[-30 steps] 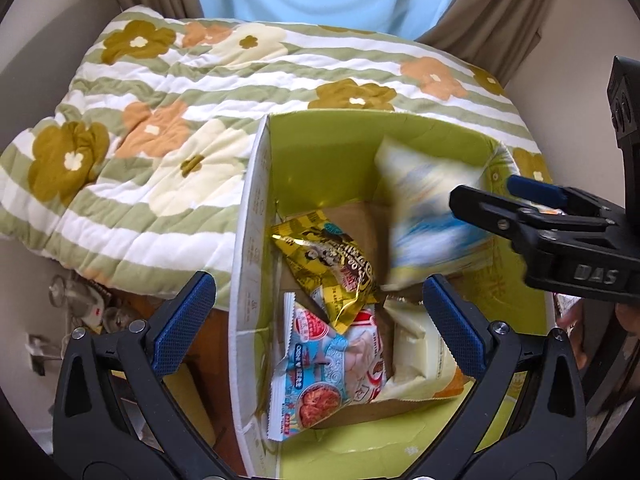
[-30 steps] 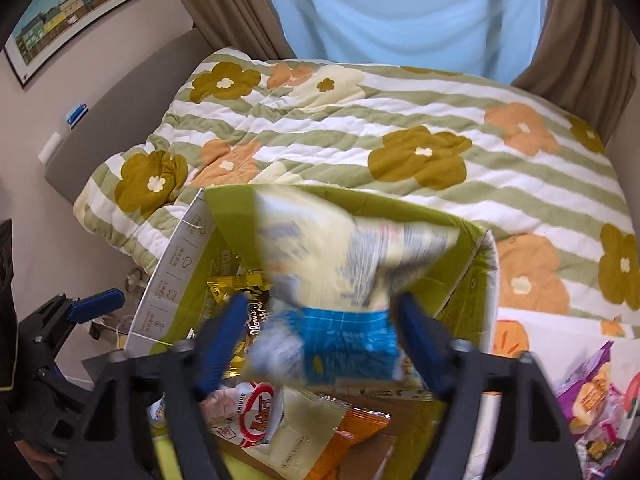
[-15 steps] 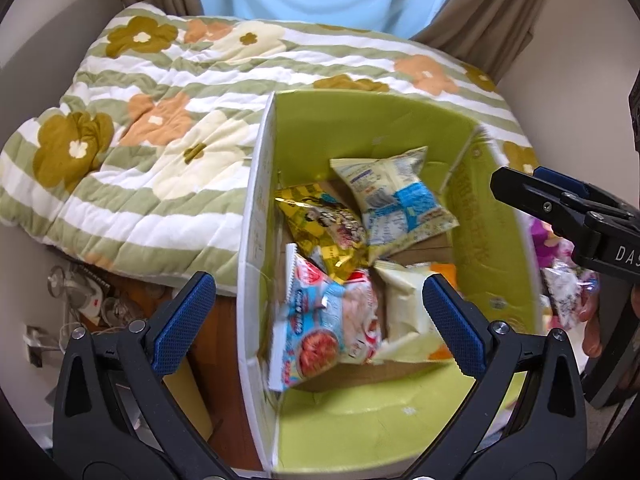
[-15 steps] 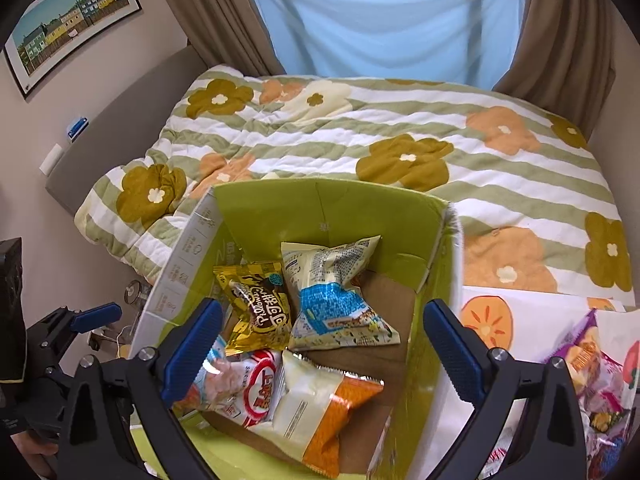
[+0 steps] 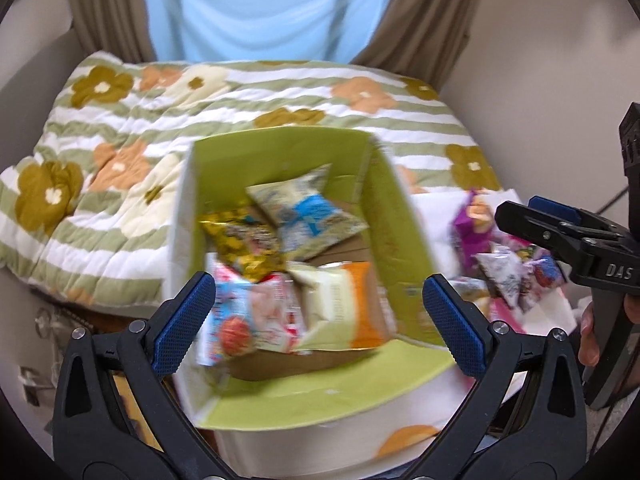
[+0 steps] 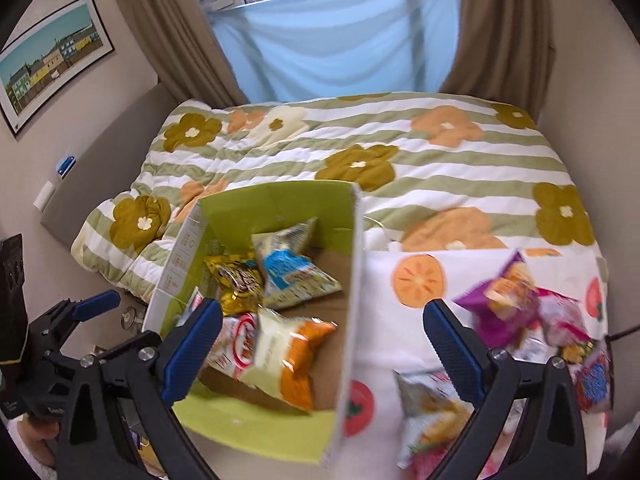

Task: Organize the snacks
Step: 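Move both tools back toward the remaining snack pile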

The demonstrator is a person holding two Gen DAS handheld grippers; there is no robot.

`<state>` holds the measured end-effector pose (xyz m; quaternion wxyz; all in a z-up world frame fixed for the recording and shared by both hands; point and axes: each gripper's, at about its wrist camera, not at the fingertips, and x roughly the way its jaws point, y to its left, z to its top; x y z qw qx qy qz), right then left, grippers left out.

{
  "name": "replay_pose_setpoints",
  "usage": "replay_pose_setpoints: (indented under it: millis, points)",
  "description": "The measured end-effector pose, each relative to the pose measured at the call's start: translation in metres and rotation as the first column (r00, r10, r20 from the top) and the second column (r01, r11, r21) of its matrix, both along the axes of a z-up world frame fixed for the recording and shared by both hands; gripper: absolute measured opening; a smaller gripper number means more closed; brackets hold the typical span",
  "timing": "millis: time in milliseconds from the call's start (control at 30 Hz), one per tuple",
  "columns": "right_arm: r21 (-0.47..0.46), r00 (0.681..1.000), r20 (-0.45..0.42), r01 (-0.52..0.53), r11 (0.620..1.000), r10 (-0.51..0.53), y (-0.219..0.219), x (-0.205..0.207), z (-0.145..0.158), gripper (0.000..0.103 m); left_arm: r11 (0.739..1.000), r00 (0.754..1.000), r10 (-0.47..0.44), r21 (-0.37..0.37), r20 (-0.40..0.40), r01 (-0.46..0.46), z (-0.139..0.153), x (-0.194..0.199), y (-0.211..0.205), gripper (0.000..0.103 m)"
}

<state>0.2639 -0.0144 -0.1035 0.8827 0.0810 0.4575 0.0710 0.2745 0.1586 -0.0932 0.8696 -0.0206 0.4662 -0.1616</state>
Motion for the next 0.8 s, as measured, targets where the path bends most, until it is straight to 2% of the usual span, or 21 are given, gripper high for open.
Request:
replay_pose_setpoints:
  millis: [167, 300, 400, 633, 800]
  points:
    - [-0.045, 0.998, 0.056, 0.027, 0.999, -0.025, -0.049, -0.036, 0.010, 0.100, 0.999, 0.999, -0.029, -0.015, 0.029, 0.030, 0.004, -0.038, -0.056, 0.103]
    - [-0.043, 0.999, 0.053, 0.005, 0.999, -0.003, -0.097, -0.063, 0.007, 0.100, 1.000, 1.000, -0.012, -0.019, -0.003, 0.012, -0.007, -0.068, -0.104, 0.103]
    - [-0.044, 0.998, 0.052, -0.026, 0.999, 0.029, -0.127, -0.083, 0.000, 0.100, 0.999, 0.999, -0.007, -0.050, -0.039, 0.005, -0.020, -0.091, -0.140, 0.103]
    - [-0.047, 0.996, 0.031, -0.085, 0.995, 0.086, -0.175, -0.114, -0.021, 0.100, 0.999, 0.996, -0.034, -0.004, -0.077, 0.034, -0.052, -0.134, -0.209, 0.103]
    - [-0.040, 0.994, 0.009, -0.107, 0.993, 0.107, -0.195, -0.128, -0.037, 0.100, 0.994, 0.994, -0.085, 0.058, -0.074, 0.089, -0.071, -0.146, -0.227, 0.103]
